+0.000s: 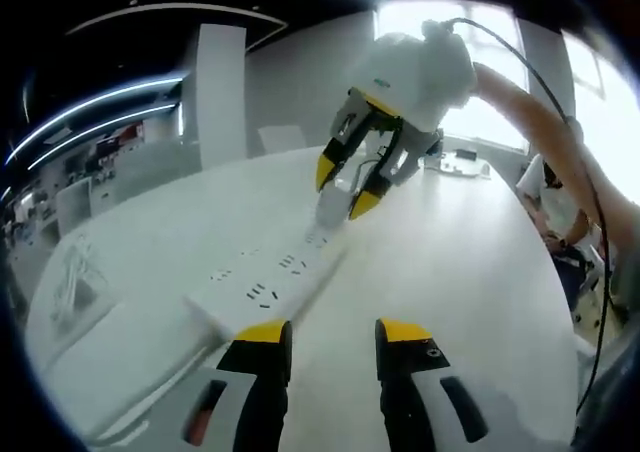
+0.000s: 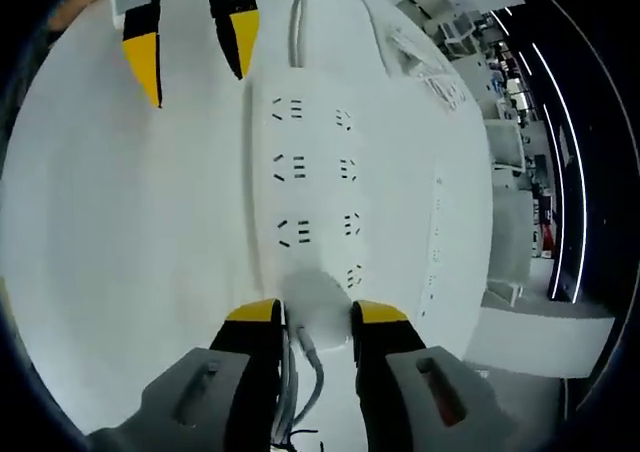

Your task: Straighten the power strip on the desk, plug the charger into it

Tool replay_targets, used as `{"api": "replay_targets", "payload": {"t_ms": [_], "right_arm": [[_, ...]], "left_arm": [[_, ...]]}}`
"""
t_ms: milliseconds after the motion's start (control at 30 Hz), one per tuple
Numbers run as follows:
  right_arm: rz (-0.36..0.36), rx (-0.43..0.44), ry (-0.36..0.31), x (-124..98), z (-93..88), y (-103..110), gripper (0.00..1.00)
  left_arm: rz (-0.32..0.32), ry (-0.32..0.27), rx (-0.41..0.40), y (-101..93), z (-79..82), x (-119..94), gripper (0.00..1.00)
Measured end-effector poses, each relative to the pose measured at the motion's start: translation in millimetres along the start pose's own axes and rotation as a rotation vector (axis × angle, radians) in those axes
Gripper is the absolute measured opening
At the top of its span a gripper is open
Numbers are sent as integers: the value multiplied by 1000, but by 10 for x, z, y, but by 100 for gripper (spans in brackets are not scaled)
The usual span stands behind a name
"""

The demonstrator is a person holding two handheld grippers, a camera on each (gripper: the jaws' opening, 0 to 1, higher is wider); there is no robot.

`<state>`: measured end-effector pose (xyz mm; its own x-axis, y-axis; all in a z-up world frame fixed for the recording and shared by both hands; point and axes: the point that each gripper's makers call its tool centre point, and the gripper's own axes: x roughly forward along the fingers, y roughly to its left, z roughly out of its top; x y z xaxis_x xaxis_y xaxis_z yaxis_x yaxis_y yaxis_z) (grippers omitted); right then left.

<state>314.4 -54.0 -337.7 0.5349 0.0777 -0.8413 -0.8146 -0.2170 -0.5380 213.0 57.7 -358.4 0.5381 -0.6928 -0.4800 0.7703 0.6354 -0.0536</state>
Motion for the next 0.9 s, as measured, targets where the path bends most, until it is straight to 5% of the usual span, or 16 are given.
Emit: {"api": "replay_targets", "payload": {"t_ms": [200, 367, 567, 767, 900], "right_arm": [[80, -29, 30, 44, 27, -67, 25], [161, 83, -32, 72, -28, -106, 25], [139, -42, 56, 92, 0, -97, 25], [121, 101, -96, 101, -32, -94, 25], [114, 14, -22, 112, -39, -69, 26]], "left_arm": [[0, 3, -8, 10, -14, 13, 34], [-7, 13, -7, -5, -41, 29, 34], [-13, 5, -2, -31, -10, 27, 34], [-18, 15, 12, -67, -24, 49, 34], [-14, 22, 9, -63, -38, 66, 34]]}}
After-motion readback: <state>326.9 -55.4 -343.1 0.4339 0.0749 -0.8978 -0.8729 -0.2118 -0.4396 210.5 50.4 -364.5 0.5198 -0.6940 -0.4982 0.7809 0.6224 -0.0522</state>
